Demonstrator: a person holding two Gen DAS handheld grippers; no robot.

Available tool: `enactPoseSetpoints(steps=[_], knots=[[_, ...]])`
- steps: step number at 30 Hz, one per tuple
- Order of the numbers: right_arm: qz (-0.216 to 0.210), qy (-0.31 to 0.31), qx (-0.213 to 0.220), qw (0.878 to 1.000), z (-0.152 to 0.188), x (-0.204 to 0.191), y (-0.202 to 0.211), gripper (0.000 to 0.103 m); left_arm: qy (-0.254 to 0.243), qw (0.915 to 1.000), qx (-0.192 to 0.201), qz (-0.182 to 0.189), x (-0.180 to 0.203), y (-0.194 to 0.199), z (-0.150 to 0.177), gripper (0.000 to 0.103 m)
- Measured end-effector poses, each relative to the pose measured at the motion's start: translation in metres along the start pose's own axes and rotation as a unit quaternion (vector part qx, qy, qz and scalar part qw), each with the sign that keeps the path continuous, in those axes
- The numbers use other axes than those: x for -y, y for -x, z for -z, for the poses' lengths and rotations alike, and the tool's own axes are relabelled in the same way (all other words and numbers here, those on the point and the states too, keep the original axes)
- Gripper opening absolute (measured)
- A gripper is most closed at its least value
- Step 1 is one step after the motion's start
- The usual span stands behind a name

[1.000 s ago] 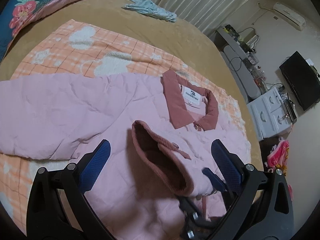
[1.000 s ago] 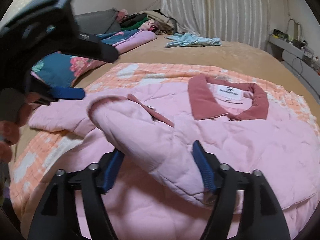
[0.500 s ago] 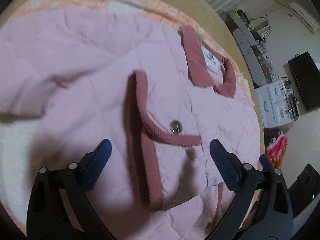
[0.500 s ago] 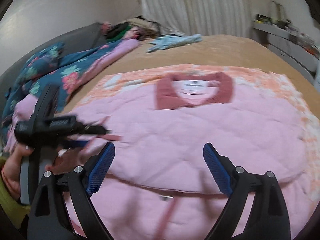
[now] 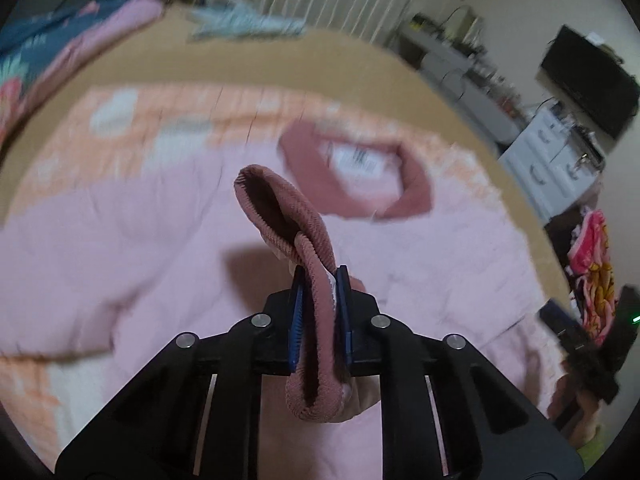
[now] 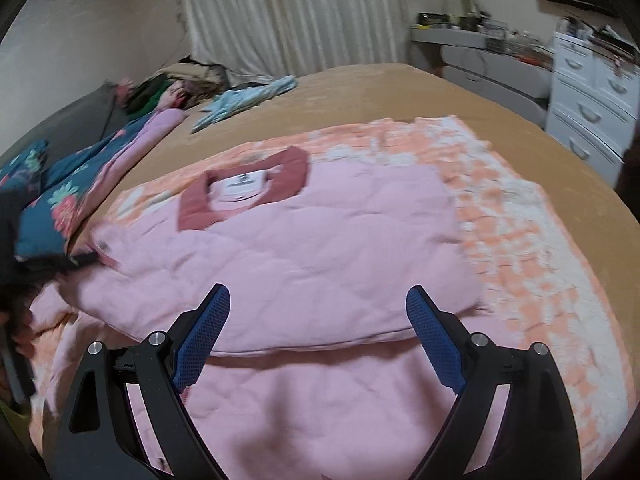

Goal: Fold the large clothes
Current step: 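Grasp the rose-trimmed front flap with the left gripper and lift it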

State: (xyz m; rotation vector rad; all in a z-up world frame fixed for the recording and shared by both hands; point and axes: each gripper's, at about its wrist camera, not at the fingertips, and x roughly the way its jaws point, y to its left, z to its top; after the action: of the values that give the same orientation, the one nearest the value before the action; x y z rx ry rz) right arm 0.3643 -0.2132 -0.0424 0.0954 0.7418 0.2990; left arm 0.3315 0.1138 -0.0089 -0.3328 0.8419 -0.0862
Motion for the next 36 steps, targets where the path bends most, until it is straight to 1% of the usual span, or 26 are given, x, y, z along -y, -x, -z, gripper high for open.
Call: enactPoseSetpoints(steps=[3,5,7,10,12,14,20,24,25,28,30,33,36], knots=[[0.011,0.002,0.011,1.000,-0.008,0.009,0.007,0.089,-0.028,0.9989,0.036,0.003,0.013,0.026,-0.022,0.007],[0.014,0.001,0.017,1.000,-0.017,0.014,0.009,0.089,-0.041,0.9980,0.049,0.001,0.021,0.033,-0.032,0.007],[0.015,0.000,0.020,1.000,-0.023,0.015,0.008,0.089,-0.046,0.9976,0.052,0.000,0.021,0.035,-0.035,0.008],[0.019,0.011,0.016,1.000,-0.032,0.012,0.001,0.089,-0.041,0.9984,0.039,-0.011,0.012,0.022,-0.030,0.008],[0.021,0.022,0.008,0.999,-0.036,0.009,-0.005,0.089,-0.025,0.9992,0.018,-0.024,-0.004,0.001,-0.023,0.008],[0.023,0.034,0.001,0.999,-0.038,0.006,-0.013,0.089,-0.009,0.9995,-0.001,-0.030,-0.020,-0.013,-0.013,0.008],[0.009,0.033,-0.030,0.999,-0.041,0.003,-0.042,0.089,0.011,0.9980,-0.039,-0.049,-0.052,-0.043,0.017,0.008],[-0.009,0.028,-0.052,0.998,-0.040,0.001,-0.062,0.089,0.008,0.9973,-0.050,-0.054,-0.059,-0.053,0.029,0.008],[-0.011,0.022,-0.064,0.998,-0.038,0.004,-0.071,0.089,0.007,0.9971,-0.051,-0.055,-0.059,-0.054,0.031,0.008],[-0.002,0.011,-0.096,0.995,-0.029,0.014,-0.092,0.089,0.003,0.9968,-0.053,-0.059,-0.061,-0.059,0.038,0.009],[0.013,0.020,-0.109,0.994,-0.022,0.018,-0.102,0.089,0.004,0.9967,-0.057,-0.058,-0.061,-0.062,0.040,0.011],[0.030,0.039,-0.111,0.993,-0.013,0.015,-0.110,0.089,0.004,0.9966,-0.057,-0.059,-0.061,-0.063,0.042,0.012],[0.035,0.034,-0.111,0.993,-0.007,0.017,-0.116,0.090,0.009,0.9964,-0.061,-0.058,-0.062,-0.065,0.044,0.016]])
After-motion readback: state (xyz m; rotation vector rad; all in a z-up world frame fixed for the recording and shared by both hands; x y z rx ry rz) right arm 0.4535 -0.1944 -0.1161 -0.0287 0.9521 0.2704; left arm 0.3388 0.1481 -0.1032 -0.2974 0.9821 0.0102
